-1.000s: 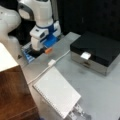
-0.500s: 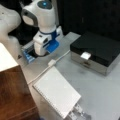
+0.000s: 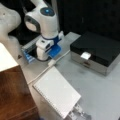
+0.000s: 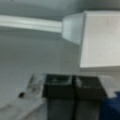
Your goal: Turn off the lamps. Pick up the book. Place the book on the shelf position.
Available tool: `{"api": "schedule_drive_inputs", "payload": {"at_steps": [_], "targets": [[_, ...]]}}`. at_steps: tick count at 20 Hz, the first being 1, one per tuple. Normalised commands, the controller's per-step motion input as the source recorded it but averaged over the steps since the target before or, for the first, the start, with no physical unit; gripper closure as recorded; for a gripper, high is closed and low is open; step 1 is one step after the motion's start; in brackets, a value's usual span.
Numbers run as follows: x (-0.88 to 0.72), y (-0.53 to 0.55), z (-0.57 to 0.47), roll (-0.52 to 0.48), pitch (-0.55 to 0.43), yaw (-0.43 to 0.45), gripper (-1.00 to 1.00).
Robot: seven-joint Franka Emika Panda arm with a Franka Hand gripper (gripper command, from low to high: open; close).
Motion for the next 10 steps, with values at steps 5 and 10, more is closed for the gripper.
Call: {"api": "schedule_drive_inputs", "payload": {"at_steps": [5,10], "targets": [[-0.42,-0.12,-0.28,0.042,-0.324,0.004,1.0],[-0.45,-0.17,-0.32,0.02,-0.353,0.026,1.0]]}}
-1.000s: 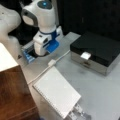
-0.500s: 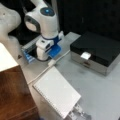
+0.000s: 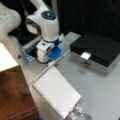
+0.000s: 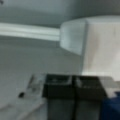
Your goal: Turn off the lamps. Pick up the book. Place the book on the shelf position.
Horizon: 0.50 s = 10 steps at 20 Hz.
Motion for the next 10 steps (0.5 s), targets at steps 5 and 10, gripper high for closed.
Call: {"api": "schedule_drive_inputs", "payload": {"at_steps": [5,10], "targets": [[-0.49,-0.21,-0.38,0.009,-0.386,0.055,1.0],[-0.56,-0.21,-0.38,0.01,-0.411,0.063,1.0]]}}
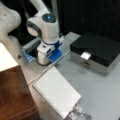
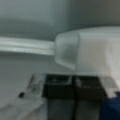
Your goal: Turn off the lamps. Pick up the book. Place the book on the shelf position.
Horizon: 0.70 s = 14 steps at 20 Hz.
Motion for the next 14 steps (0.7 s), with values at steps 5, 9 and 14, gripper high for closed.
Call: {"api": "schedule_drive_inputs", "payload": {"at_steps": [5,9,14], "targets": [[-0.64,-0.21,-0.38,0.002,-0.421,0.059,1.0],[-0.7,-0.24,-0.39,-0.003,-0.4,0.062,1.0],[-0.72,-0.25,-0.26,0.001,-0.338,0.05,1.0]]}}
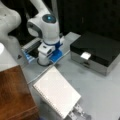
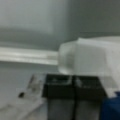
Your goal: Turn off the lamps. Pick up the book. Place the book on the shelf position.
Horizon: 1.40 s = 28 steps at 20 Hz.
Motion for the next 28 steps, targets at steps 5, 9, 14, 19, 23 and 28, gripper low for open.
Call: {"api": "schedule_drive_inputs", "payload": {"at_steps": [5,9,14,19,23,28], "targets": [[-0.62,-0.25,-0.06,-0.004,-0.287,0.042,1.0],[-0.49,-0.23,0.07,-0.016,-0.243,0.041,1.0],[-0.38,-0.22,0.05,0.007,-0.224,0.035,1.0],[-0.28,-0.2,0.06,0.025,-0.179,0.012,1.0],[-0.21,-0.17,0.15,0.03,-0.117,0.002,1.0],[-0.14,-0.13,0.19,0.027,-0.088,0.005,1.0]]}}
